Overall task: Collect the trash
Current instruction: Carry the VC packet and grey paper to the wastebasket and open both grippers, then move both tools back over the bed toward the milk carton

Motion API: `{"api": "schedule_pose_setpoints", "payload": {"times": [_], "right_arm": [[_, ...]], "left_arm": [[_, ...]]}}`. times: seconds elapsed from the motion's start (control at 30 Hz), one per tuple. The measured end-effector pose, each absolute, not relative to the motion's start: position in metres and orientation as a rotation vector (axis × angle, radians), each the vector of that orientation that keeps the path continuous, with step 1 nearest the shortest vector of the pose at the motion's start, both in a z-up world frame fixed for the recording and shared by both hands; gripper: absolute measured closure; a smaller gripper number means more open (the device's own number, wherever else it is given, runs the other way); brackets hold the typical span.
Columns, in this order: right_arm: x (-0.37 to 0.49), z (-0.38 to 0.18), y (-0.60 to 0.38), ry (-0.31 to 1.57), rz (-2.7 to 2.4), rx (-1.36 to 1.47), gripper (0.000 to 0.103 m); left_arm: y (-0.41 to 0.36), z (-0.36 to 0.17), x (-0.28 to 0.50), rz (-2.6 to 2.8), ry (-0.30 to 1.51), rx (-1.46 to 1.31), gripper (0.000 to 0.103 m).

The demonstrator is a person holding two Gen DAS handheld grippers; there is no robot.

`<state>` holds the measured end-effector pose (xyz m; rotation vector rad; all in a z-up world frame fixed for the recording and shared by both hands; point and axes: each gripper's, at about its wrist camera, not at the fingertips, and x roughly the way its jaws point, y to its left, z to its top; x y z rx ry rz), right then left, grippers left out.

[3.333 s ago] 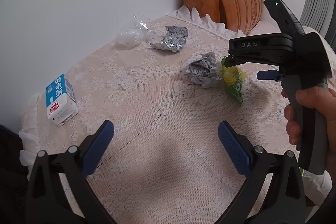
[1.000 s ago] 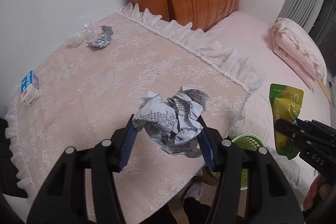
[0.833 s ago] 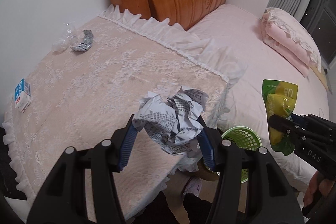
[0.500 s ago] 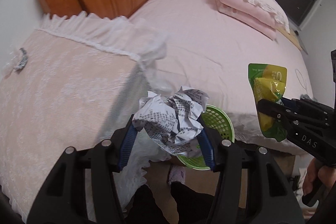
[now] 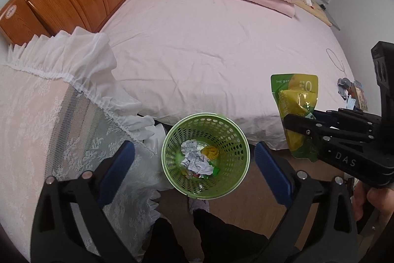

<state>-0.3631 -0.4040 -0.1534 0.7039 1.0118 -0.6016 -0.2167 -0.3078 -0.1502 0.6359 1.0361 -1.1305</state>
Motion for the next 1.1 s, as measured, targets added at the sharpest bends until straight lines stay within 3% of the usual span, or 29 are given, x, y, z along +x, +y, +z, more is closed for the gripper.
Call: {"api": "schedule_pose_setpoints", "payload": {"times": [0.23, 0.53, 0.57, 0.6, 0.67, 0.8, 1.1], "right_arm": [[-0.353, -0.164, -0.404, 1.039, -0.555, 0.693, 0.074], [-0.331, -0.184, -0.394, 1.104, -0.489, 0.684, 0.071], [-0.329, -0.187, -0.393, 1.111, -0.483, 0.685, 0.060], [-0.327, -0.189, -0.391, 1.119, -0.484, 0.683, 0.036], [-0.323, -0.190, -0.387, 1.129, -0.501, 0.664, 0.013], [-0.320, -0.192, -0.386, 1.148, -0.509, 0.656, 0.008], [-0.320, -0.196, -0.388, 1.164, -0.524, 0.675, 0.007]], "left_arm": [[-0.292, -0.120, -0.210, -1.050, 0.915, 0.645, 0.008], [-0.271, -0.104, -0.190, -0.984, 0.906, 0.591, 0.008], [-0.270, -0.104, -0.189, -0.980, 0.907, 0.586, 0.008], [-0.268, -0.104, -0.188, -0.977, 0.909, 0.583, 0.008], [-0.266, -0.104, -0.186, -0.972, 0.910, 0.578, 0.008], [-0.264, -0.104, -0.183, -0.967, 0.916, 0.572, 0.008], [-0.264, -0.105, -0.183, -0.966, 0.922, 0.573, 0.008]]}}
